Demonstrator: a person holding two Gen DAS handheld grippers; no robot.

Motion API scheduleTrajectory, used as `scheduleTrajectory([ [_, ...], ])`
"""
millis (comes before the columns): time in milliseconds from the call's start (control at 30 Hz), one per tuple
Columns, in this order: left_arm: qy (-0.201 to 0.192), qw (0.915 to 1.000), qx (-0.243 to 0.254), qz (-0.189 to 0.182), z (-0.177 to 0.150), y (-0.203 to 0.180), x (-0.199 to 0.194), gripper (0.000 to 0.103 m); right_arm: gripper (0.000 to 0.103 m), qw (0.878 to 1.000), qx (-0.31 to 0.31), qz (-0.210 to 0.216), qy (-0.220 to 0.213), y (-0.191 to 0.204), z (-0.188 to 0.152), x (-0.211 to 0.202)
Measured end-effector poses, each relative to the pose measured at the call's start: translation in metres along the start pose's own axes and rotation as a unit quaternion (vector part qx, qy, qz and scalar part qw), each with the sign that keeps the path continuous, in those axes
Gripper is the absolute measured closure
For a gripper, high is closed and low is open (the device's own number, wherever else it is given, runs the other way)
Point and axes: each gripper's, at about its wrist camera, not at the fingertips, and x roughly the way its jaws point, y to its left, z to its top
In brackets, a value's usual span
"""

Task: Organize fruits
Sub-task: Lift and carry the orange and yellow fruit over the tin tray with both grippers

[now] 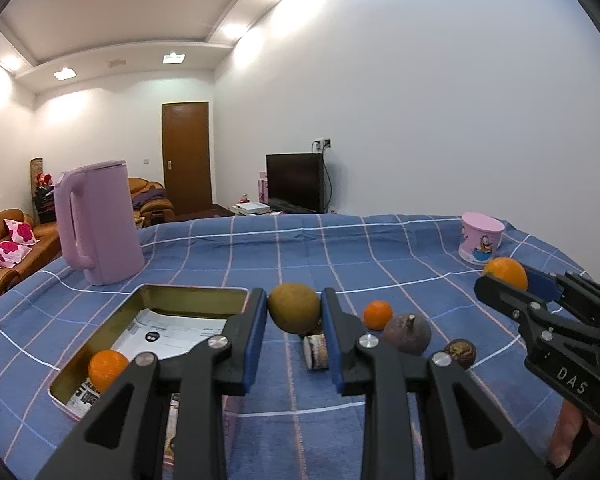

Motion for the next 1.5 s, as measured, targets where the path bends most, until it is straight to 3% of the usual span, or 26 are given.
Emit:
scheduleTrajectory([
  [767,0.014,0.9994,-0.018,0.028,0.004,0.023,-0.001,0.074,0.063,0.999,-0.019,0.026,0.007,0.025,0.009,0.013],
  [1500,0.045,0.9924,-0.058,0.099,-0.005,0.098,-0.003,0.074,0.063,0.992,-0.056,0.107,0.034,0.099,0.02,0.051],
])
